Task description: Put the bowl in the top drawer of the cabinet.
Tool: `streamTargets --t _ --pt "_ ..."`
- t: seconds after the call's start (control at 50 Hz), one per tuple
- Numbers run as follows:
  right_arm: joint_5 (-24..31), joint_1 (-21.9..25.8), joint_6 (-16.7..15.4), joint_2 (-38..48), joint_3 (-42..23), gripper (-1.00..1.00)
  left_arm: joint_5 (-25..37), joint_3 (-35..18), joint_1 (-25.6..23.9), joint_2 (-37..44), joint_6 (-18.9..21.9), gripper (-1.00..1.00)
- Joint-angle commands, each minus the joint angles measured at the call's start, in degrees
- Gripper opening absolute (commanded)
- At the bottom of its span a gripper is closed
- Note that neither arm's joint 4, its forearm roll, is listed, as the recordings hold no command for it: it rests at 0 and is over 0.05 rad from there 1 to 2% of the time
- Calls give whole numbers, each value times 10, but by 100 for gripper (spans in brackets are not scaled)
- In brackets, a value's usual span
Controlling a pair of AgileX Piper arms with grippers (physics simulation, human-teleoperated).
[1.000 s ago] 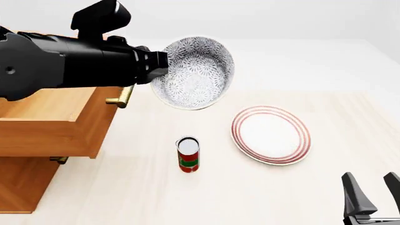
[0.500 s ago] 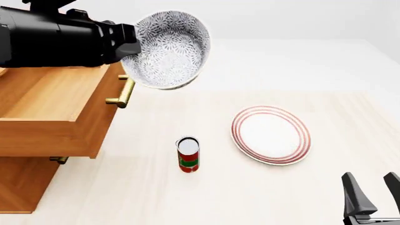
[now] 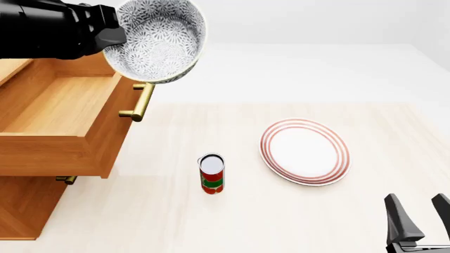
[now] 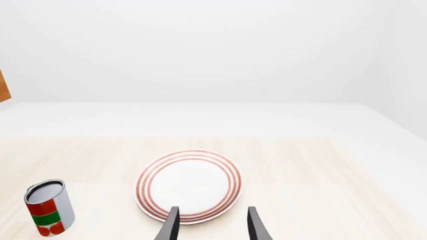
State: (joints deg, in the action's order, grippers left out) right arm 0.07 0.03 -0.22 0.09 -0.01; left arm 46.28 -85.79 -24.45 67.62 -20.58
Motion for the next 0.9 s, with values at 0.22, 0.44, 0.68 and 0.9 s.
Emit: streamTargets --t 0.22,0.44,0.68,0.9 --pt "0 0 0 0 0 100 -2 0 48 -1 3 -100" --pt "0 0 0 0 0 100 4 -2 74 -10 5 -100" --pt "0 0 0 0 0 100 4 4 109 -17 7 -100" --pt "0 0 0 0 0 100 4 -4 134 -10 11 -100"
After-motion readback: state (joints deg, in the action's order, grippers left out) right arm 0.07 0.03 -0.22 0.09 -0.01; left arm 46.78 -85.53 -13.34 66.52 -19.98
